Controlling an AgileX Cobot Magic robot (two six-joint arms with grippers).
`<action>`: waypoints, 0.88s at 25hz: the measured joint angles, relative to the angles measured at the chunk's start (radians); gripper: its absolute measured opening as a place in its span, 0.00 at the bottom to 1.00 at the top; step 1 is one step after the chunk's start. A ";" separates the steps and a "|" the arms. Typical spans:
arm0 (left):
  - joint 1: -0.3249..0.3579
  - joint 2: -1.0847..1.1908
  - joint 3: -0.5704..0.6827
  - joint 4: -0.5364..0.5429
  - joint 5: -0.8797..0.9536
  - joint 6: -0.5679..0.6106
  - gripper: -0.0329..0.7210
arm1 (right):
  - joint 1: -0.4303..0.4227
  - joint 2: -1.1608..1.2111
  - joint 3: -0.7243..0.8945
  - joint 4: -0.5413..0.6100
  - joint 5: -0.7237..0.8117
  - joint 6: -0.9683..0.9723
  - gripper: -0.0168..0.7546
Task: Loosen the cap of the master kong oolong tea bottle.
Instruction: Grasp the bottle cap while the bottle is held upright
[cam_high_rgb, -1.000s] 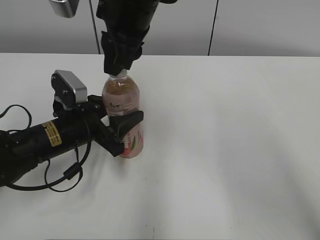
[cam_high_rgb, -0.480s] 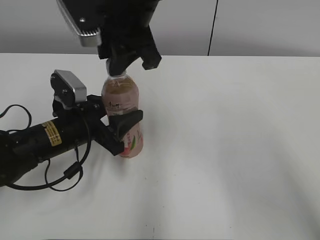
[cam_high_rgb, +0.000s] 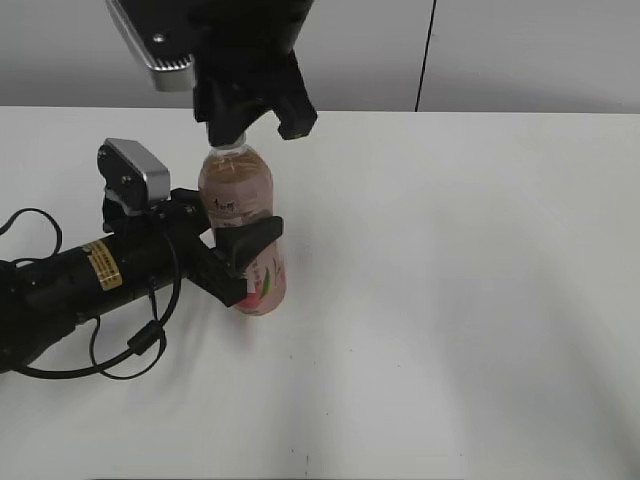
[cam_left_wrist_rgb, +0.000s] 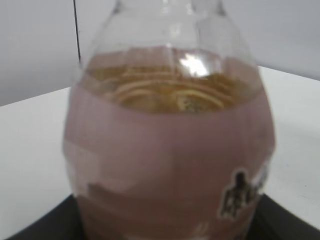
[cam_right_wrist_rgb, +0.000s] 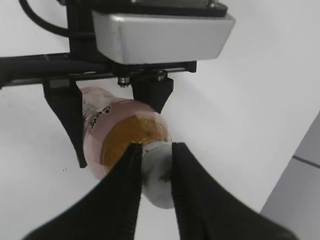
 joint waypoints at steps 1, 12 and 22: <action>0.000 0.000 0.000 0.000 0.000 0.000 0.56 | 0.001 -0.001 0.000 -0.005 0.000 0.050 0.31; -0.002 0.000 0.000 0.030 0.003 0.020 0.56 | 0.005 -0.121 0.009 0.100 0.002 0.615 0.41; -0.002 0.000 0.000 0.030 0.004 0.020 0.56 | 0.004 -0.143 0.008 -0.179 0.004 1.689 0.45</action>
